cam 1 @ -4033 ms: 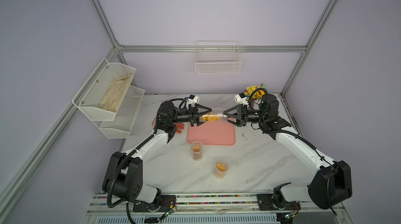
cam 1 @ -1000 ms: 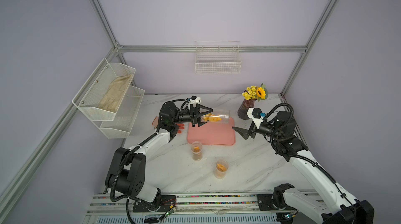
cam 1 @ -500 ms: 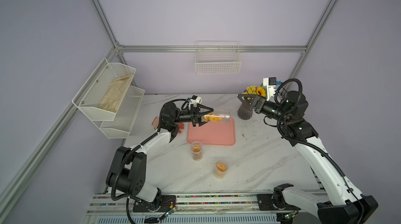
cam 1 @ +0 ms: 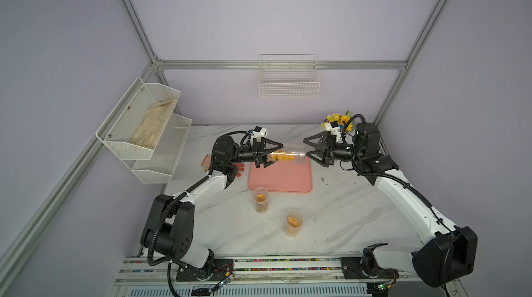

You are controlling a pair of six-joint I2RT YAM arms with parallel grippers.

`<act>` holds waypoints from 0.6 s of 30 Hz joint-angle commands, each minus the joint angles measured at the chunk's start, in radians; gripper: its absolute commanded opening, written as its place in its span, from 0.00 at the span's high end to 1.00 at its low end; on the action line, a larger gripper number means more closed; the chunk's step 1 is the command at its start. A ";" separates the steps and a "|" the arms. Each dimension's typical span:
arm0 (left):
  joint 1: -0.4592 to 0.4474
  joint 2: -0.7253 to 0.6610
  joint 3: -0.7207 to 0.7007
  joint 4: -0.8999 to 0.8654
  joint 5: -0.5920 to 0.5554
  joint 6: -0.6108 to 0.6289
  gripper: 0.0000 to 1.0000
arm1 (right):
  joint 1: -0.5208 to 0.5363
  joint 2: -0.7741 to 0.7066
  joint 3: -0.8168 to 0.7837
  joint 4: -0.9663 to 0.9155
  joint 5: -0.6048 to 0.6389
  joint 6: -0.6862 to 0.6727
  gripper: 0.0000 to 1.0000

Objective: Pour the cookies out of the jar
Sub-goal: Unscrew the lid from the jar.

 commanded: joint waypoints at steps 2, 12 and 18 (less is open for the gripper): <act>-0.002 -0.037 0.050 0.045 0.006 -0.002 0.44 | -0.004 -0.019 -0.051 0.128 -0.073 0.100 0.03; -0.002 -0.044 0.042 0.044 0.008 -0.003 0.44 | 0.033 -0.008 -0.104 0.360 -0.113 0.249 0.11; -0.002 -0.047 0.035 0.044 0.008 -0.001 0.44 | 0.054 0.012 -0.086 0.356 -0.142 0.249 0.21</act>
